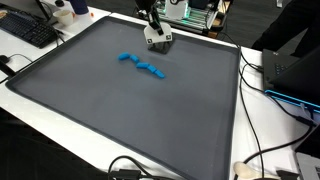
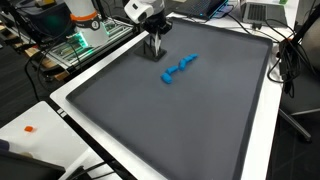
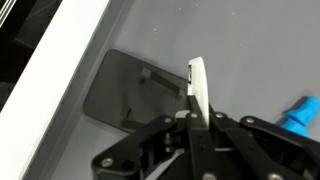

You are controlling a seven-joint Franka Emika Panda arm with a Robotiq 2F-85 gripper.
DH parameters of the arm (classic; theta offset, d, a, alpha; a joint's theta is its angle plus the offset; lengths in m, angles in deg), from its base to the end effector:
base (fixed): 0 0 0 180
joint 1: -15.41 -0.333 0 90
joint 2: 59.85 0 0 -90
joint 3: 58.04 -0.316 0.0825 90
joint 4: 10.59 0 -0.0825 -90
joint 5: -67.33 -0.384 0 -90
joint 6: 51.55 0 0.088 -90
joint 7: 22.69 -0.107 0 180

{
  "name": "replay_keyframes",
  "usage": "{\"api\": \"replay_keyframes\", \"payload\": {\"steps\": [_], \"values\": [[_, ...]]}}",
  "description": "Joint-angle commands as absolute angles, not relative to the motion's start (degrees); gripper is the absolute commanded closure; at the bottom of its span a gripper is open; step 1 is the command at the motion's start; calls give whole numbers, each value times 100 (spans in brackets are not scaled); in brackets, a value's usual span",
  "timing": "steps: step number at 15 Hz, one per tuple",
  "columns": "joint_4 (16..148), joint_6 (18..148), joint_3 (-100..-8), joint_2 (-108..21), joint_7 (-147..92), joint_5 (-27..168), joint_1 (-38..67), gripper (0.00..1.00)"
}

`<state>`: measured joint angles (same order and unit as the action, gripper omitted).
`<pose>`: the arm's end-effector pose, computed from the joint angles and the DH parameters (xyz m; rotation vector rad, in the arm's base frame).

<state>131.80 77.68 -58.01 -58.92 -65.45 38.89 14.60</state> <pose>0.4449 0.0190 0.2657 -2.4479 1.4968 0.5085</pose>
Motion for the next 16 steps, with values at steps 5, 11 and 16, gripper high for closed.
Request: {"api": "replay_keyframes", "payload": {"steps": [5, 11, 16], "values": [[13765, 8717, -5905, -6081, -7163, 3684, 1394, 99], [13957, 9218, -5952, -6126, -7231, 3409, 1364, 99], [14057, 9453, -5991, -6128, -7278, 3201, 1331, 99]]}}
